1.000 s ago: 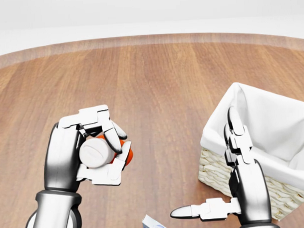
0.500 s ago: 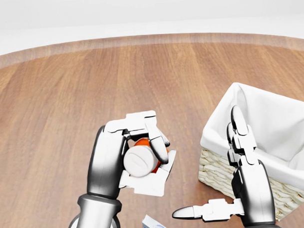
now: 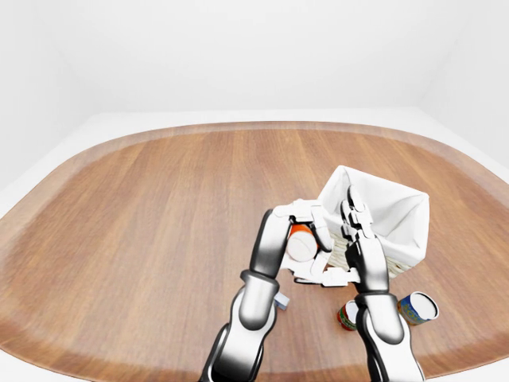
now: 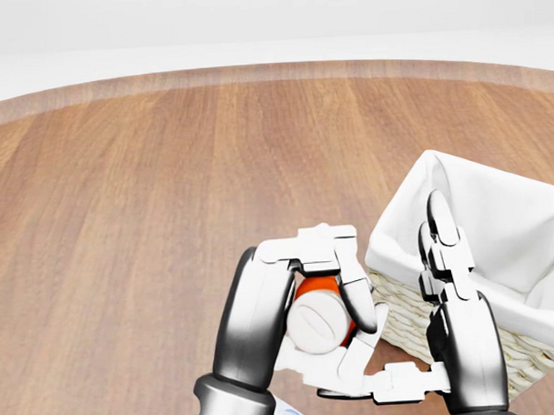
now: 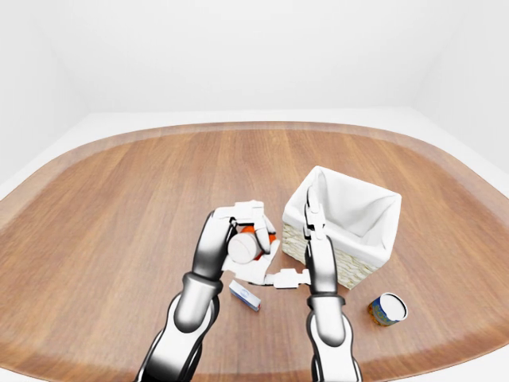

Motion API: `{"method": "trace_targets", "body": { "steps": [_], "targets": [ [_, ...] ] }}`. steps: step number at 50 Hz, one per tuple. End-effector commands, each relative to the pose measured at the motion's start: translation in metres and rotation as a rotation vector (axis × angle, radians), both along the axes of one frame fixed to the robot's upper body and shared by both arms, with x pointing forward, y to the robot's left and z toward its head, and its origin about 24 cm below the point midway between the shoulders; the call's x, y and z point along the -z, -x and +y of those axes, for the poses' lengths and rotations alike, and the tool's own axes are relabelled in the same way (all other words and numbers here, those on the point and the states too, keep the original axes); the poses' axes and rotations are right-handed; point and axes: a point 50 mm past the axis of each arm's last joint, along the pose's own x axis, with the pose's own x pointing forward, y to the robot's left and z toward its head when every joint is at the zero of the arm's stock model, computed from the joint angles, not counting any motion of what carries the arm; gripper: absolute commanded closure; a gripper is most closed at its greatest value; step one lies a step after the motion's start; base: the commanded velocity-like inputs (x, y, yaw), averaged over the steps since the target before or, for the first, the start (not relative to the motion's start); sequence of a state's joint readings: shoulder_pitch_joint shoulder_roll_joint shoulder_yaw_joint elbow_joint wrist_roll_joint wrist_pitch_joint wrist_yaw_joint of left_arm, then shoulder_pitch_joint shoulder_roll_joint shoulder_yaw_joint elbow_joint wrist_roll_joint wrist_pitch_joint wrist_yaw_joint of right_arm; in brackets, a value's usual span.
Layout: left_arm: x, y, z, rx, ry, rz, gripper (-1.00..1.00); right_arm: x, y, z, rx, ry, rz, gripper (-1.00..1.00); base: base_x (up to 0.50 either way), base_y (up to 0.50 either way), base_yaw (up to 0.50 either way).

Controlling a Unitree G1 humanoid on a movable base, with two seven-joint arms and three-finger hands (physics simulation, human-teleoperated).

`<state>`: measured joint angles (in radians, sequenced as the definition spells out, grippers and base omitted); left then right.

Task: Pick up the ketchup, and put it in the basket.

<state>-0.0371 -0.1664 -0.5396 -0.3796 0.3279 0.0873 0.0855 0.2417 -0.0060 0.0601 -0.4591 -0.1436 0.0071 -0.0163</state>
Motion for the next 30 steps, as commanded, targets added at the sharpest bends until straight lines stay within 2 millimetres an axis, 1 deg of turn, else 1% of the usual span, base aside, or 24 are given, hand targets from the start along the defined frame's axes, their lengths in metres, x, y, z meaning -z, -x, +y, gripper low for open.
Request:
{"method": "trace_targets", "body": {
  "steps": [1,9,26,30],
  "targets": [
    [-0.013,0.011,-0.013,0.032,0.08,-0.028,0.92,-0.001,0.0,-0.001,0.004,-0.001,-0.003,-1.0,0.0,0.0,0.0],
    [-0.017,0.015,-0.019,0.054,0.09,-0.046,0.92,-0.002,0.001,-0.001,0.004,-0.002,-0.005,-1.0,0.0,0.0,0.0],
    [-0.018,0.026,-0.032,0.094,0.1,-0.044,0.92,-0.002,0.003,-0.002,0.012,0.005,-0.008,-1.0,0.0,0.0,0.0],
    [-0.013,0.026,-0.038,0.105,0.096,-0.017,0.92,-0.005,0.006,-0.002,0.01,0.01,-0.016,-1.0,0.0,0.0,0.0]
  ]
}}
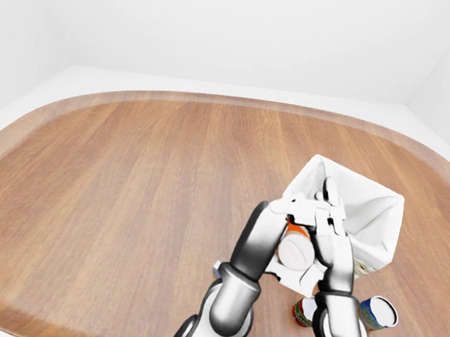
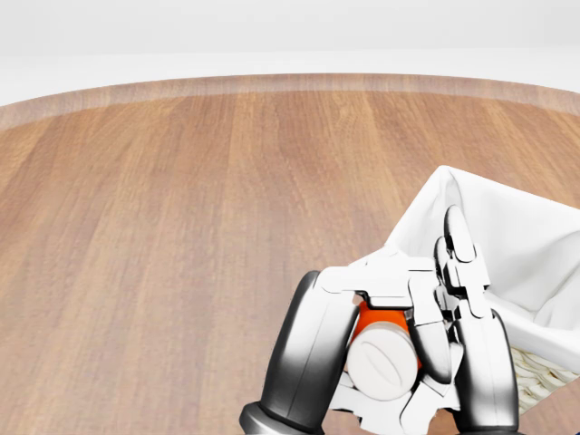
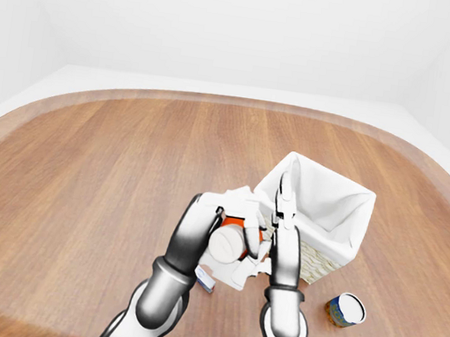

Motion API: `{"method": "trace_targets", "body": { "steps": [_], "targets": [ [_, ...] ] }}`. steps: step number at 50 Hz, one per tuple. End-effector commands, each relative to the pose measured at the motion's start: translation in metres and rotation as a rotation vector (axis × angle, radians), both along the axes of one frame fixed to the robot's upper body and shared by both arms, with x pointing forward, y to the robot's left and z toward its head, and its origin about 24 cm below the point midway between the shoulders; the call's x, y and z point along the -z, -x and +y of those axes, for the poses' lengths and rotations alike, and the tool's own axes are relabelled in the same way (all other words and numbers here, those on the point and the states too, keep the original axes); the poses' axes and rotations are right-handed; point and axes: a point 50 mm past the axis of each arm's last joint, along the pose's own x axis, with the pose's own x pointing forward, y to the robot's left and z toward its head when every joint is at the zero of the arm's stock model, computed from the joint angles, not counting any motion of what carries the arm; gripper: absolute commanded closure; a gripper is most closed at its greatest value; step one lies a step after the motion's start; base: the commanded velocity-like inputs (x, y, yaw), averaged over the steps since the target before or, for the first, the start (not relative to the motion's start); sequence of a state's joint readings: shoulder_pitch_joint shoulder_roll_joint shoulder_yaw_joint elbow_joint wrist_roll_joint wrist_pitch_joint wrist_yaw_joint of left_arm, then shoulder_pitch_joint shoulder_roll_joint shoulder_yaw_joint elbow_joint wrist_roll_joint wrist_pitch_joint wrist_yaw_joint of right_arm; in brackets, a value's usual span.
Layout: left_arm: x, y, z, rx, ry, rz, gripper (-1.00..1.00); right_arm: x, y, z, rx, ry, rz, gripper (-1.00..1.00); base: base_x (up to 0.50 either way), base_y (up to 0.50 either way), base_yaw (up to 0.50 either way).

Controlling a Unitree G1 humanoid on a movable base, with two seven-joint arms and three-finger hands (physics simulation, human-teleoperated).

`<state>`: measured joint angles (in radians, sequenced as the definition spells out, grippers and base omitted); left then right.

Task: Pick up the ketchup, and put it in the basket.

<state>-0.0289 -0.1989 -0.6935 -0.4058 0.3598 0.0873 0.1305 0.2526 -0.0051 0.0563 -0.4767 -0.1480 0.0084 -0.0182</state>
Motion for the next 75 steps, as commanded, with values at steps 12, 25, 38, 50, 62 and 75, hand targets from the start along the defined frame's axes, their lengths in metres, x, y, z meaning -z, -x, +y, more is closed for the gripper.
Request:
{"method": "trace_targets", "body": {
  "steps": [12,25,38,50,62,75],
  "targets": [
    [0.01,0.003,-0.019,0.037,0.044,0.089,0.92,-0.003,0.004,0.0,0.001,0.013,-0.013,-1.0,0.0,0.0,0.0],
    [0.013,0.004,-0.023,0.047,0.043,0.106,0.92,-0.003,0.004,0.0,0.0,0.016,-0.016,-1.0,0.0,0.0,0.0],
    [0.008,0.006,-0.02,0.044,0.061,0.088,-1.0,-0.002,0.005,0.002,-0.015,0.022,-0.029,1.0,0.0,0.0,0.0],
    [0.009,0.005,-0.015,0.033,0.068,0.09,-1.0,0.0,0.003,0.003,-0.011,0.026,-0.025,1.0,0.0,0.0,0.0],
    [0.012,0.003,-0.013,0.026,0.059,0.101,-1.0,0.0,0.003,0.003,-0.01,0.025,-0.025,1.0,0.0,0.0,0.0],
    [0.002,0.001,0.026,-0.054,0.056,0.022,-1.0,0.004,-0.003,0.001,-0.002,0.025,-0.015,1.0,0.0,0.0,0.0]
  ]
}}
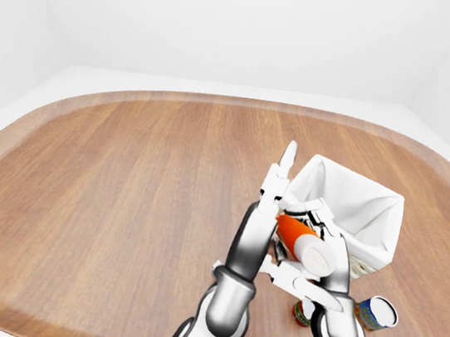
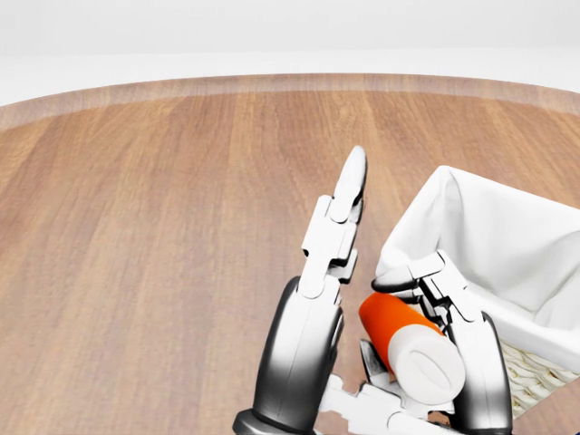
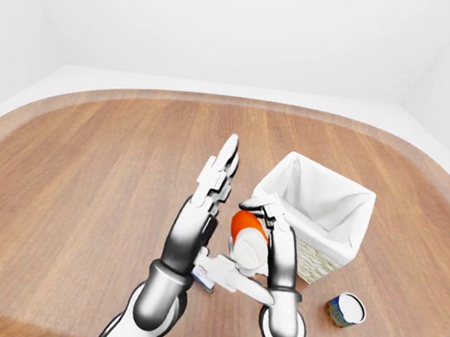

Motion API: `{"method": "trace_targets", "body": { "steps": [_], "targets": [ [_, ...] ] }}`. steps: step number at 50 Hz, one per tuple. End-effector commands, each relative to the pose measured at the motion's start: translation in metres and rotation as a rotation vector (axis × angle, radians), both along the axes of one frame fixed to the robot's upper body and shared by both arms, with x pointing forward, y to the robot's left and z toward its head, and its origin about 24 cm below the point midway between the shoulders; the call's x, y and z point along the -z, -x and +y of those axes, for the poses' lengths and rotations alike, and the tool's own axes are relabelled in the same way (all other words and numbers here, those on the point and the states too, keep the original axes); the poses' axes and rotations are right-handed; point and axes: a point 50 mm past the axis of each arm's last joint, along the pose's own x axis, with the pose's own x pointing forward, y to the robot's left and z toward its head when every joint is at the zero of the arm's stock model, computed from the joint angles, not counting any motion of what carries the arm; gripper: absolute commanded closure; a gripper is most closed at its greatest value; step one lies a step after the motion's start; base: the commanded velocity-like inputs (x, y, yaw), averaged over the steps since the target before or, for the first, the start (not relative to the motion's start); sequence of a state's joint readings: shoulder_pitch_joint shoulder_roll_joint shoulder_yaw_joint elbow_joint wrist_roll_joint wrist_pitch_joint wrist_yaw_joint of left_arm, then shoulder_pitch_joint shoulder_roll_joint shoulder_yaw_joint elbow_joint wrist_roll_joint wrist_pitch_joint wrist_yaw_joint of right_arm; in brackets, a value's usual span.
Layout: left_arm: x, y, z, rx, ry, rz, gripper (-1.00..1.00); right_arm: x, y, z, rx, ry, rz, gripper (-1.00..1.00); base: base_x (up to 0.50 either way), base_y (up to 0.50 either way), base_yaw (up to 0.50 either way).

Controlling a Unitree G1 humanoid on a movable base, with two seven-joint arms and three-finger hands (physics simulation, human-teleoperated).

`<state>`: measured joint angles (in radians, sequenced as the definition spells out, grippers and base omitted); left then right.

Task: Pick up the ketchup, and put it in the basket.

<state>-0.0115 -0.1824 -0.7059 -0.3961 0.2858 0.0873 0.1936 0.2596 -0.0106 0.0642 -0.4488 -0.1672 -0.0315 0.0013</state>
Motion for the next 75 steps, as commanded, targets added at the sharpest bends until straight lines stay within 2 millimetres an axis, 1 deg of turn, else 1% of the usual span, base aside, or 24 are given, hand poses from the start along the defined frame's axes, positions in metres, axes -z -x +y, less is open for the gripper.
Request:
{"method": "trace_targets", "body": {
  "steps": [1,9,13,20,21,24,25,28,30,32,34,35,37,40,45,48,49,51,54,59,63,64,72,75],
  "targets": [
    [-0.006,0.001,0.027,-0.051,-0.003,-0.048,-1.0,0.0,-0.003,-0.001,0.026,-0.003,-0.014,1.0,0.0,0.0,0.0],
    [-0.009,-0.001,0.056,-0.127,-0.02,-0.075,-1.0,0.002,-0.005,0.0,0.022,0.0,-0.009,1.0,0.0,0.0,0.0],
    [-0.006,-0.003,0.066,-0.165,-0.035,-0.064,-1.0,0.004,-0.006,0.001,0.021,0.001,-0.005,1.0,0.0,0.0,0.0],
    [0.011,-0.007,0.098,-0.255,-0.059,0.017,-1.0,0.005,-0.007,0.0,0.024,0.003,-0.004,1.0,0.0,0.0,0.0],
    [0.018,-0.009,0.108,-0.275,-0.063,0.056,-1.0,0.005,-0.007,0.0,0.024,0.003,-0.005,1.0,0.0,0.0,0.0],
    [0.019,-0.009,0.108,-0.276,-0.064,0.059,-1.0,0.005,-0.007,0.0,0.024,0.003,-0.005,1.0,0.0,0.0,0.0],
    [0.053,-0.018,0.132,-0.353,-0.121,0.207,-1.0,0.005,-0.007,0.001,0.022,0.007,-0.004,1.0,0.0,0.0,0.0],
    [0.072,-0.024,0.15,-0.399,-0.124,0.246,-1.0,0.006,-0.007,0.001,0.022,0.009,-0.004,1.0,0.0,0.0,0.0],
    [0.079,-0.025,0.159,-0.421,-0.112,0.265,-1.0,0.007,-0.008,0.003,0.021,0.012,-0.003,1.0,0.0,0.0,0.0],
    [0.083,-0.025,0.164,-0.429,-0.103,0.267,-1.0,0.008,-0.008,0.004,0.018,0.015,-0.001,1.0,0.0,0.0,0.0],
    [0.099,-0.026,0.171,-0.444,-0.119,0.32,-1.0,0.008,-0.008,0.004,0.016,0.017,-0.001,1.0,0.0,0.0,0.0],
    [0.104,-0.029,0.175,-0.47,-0.127,0.339,-1.0,0.008,-0.008,0.004,0.015,0.016,-0.001,1.0,0.0,0.0,0.0],
    [0.094,-0.032,0.177,-0.469,-0.101,0.296,-1.0,0.01,-0.01,0.005,0.018,0.02,0.004,1.0,0.0,0.0,0.0],
    [0.089,-0.033,0.183,-0.482,-0.094,0.292,-1.0,0.007,-0.008,0.004,0.018,0.018,-0.001,1.0,0.0,0.0,0.0],
    [0.094,-0.035,0.187,-0.497,-0.084,0.304,-1.0,0.005,-0.007,0.002,0.024,0.016,-0.004,1.0,0.0,0.0,0.0],
    [0.103,-0.036,0.187,-0.506,-0.108,0.338,-1.0,0.005,-0.007,0.001,0.028,0.016,-0.007,1.0,0.0,0.0,0.0],
    [0.1,-0.036,0.188,-0.503,-0.093,0.326,-1.0,0.006,-0.008,0.002,0.028,0.018,-0.005,1.0,0.0,0.0,0.0],
    [0.102,-0.036,0.187,-0.502,-0.103,0.335,-1.0,0.007,-0.009,0.004,0.024,0.022,-0.001,1.0,0.0,0.0,0.0],
    [0.098,-0.036,0.187,-0.505,-0.098,0.316,-1.0,0.008,-0.009,0.004,0.021,0.023,0.001,1.0,0.0,0.0,0.0],
    [0.1,-0.037,0.186,-0.506,-0.101,0.324,-1.0,0.005,-0.007,0.003,0.025,0.021,-0.004,1.0,0.0,0.0,0.0],
    [0.101,-0.039,0.186,-0.507,-0.104,0.33,-1.0,0.007,-0.008,0.004,0.019,0.025,-0.002,1.0,0.0,0.0,0.0],
    [0.104,-0.04,0.185,-0.508,-0.111,0.341,-1.0,0.008,-0.008,0.004,0.018,0.026,0.0,1.0,0.0,0.0,0.0],
    [0.105,-0.04,0.185,-0.506,-0.117,0.344,-1.0,0.006,-0.008,0.004,0.017,0.031,0.007,1.0,0.0,0.0,0.0],
    [0.105,-0.041,0.185,-0.506,-0.118,0.342,-1.0,0.002,-0.007,0.001,0.058,0.039,0.017,1.0,0.0,0.0,0.0]
  ]
}}
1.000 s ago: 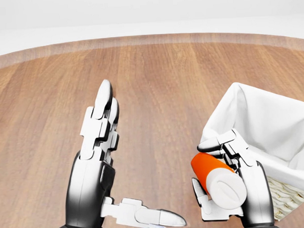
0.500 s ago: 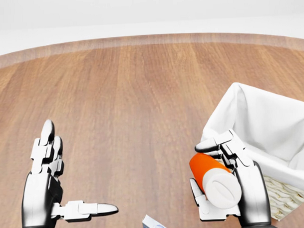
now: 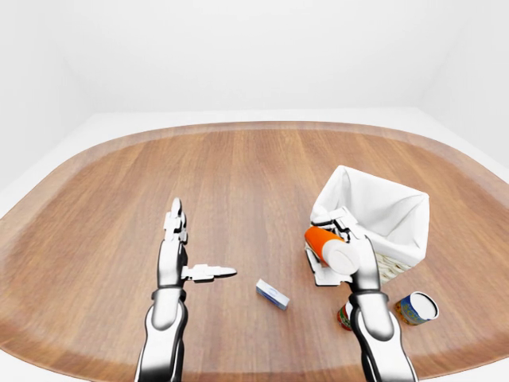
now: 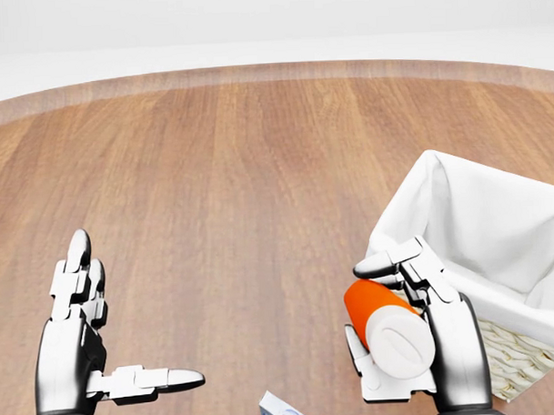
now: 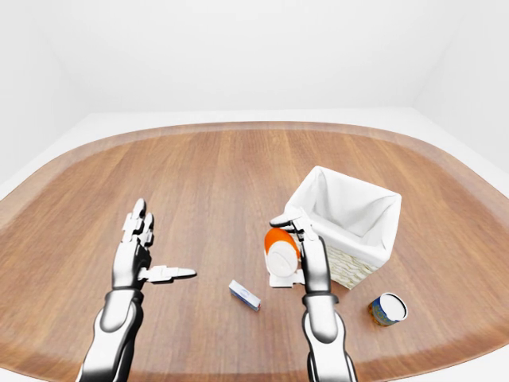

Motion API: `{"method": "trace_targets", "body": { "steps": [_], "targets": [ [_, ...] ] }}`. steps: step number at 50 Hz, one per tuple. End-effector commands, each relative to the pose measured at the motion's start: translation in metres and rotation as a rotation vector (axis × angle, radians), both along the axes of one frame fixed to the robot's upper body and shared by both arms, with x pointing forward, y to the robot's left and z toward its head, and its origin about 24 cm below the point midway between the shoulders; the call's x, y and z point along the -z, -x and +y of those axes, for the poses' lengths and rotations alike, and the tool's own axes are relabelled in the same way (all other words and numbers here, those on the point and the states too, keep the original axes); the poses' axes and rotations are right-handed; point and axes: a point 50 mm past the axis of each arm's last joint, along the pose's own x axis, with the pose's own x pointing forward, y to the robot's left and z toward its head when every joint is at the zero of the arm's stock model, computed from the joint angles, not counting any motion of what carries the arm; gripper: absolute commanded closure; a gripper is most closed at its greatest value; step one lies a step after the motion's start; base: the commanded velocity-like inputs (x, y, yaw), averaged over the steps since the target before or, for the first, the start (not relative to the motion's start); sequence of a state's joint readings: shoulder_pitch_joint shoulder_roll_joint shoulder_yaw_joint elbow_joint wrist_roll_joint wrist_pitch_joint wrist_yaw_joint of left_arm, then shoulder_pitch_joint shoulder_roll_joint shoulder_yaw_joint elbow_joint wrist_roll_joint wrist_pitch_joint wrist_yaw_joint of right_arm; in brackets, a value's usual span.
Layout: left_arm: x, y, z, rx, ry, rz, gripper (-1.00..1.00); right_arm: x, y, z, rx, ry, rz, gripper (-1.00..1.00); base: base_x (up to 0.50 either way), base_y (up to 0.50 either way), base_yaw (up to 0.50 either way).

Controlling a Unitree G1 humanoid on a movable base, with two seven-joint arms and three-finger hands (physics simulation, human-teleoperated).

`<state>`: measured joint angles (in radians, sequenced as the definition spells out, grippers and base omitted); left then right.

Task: Pick up the ketchup, and put it in the basket.

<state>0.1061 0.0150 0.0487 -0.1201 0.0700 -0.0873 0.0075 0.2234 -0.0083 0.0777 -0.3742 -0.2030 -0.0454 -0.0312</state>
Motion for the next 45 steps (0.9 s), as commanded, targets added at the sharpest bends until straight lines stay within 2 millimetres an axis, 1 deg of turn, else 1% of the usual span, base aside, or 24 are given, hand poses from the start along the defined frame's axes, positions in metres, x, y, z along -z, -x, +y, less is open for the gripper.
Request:
{"method": "trace_targets", "body": {
  "steps": [1,3,4,5,10,21,28,33,35,37,40,42,45],
  "targets": [
    [0.003,-0.002,0.001,-0.004,-0.005,0.013,-1.0,-0.009,0.001,-0.004,0.047,0.014,-0.003,1.0,0.0,0.0,0.0],
    [0.002,-0.002,0.001,-0.004,-0.003,0.011,-1.0,-0.013,0.002,-0.004,0.045,0.017,-0.002,1.0,0.0,0.0,0.0],
    [0.002,-0.001,0.002,-0.004,-0.002,0.008,-1.0,-0.028,0.002,-0.005,0.069,0.063,-0.05,1.0,0.0,0.0,0.0],
    [0.001,-0.001,0.002,-0.004,-0.001,0.004,-1.0,-0.035,0.003,-0.005,0.062,0.075,-0.08,1.0,0.0,0.0,0.0],
    [0.001,-0.002,0.003,-0.006,-0.001,0.005,-1.0,-0.057,0.006,-0.005,0.063,0.128,-0.177,1.0,0.0,0.0,0.0],
    [-0.003,-0.001,0.005,-0.008,0.001,-0.01,-1.0,-0.066,0.001,-0.007,0.076,0.166,-0.218,1.0,0.0,0.0,0.0],
    [-0.001,-0.002,0.005,-0.01,0.003,-0.003,-1.0,-0.069,-0.009,-0.019,0.109,0.218,-0.223,1.0,0.0,0.0,0.0],
    [0.0,-0.002,0.005,-0.01,0.003,0.0,-1.0,-0.073,-0.012,-0.021,0.112,0.239,-0.236,1.0,0.0,0.0,0.0],
    [-0.001,-0.002,0.005,-0.011,0.003,-0.003,-1.0,-0.076,-0.015,-0.022,0.118,0.261,-0.246,1.0,0.0,0.0,0.0],
    [0.004,-0.002,0.006,-0.012,0.005,0.016,-1.0,-0.078,-0.02,-0.026,0.133,0.288,-0.25,1.0,0.0,0.0,0.0],
    [0.004,-0.002,0.006,-0.013,0.006,0.017,-1.0,-0.08,-0.026,-0.03,0.154,0.331,-0.249,1.0,0.0,0.0,0.0],
    [0.004,-0.003,0.006,-0.015,0.008,0.017,-1.0,-0.084,-0.031,-0.034,0.179,0.386,-0.26,1.0,0.0,0.0,0.0],
    [0.004,-0.003,0.007,-0.015,0.009,0.016,-1.0,-0.089,-0.035,-0.037,0.179,0.41,-0.265,1.0,0.0,0.0,0.0]
  ]
}}
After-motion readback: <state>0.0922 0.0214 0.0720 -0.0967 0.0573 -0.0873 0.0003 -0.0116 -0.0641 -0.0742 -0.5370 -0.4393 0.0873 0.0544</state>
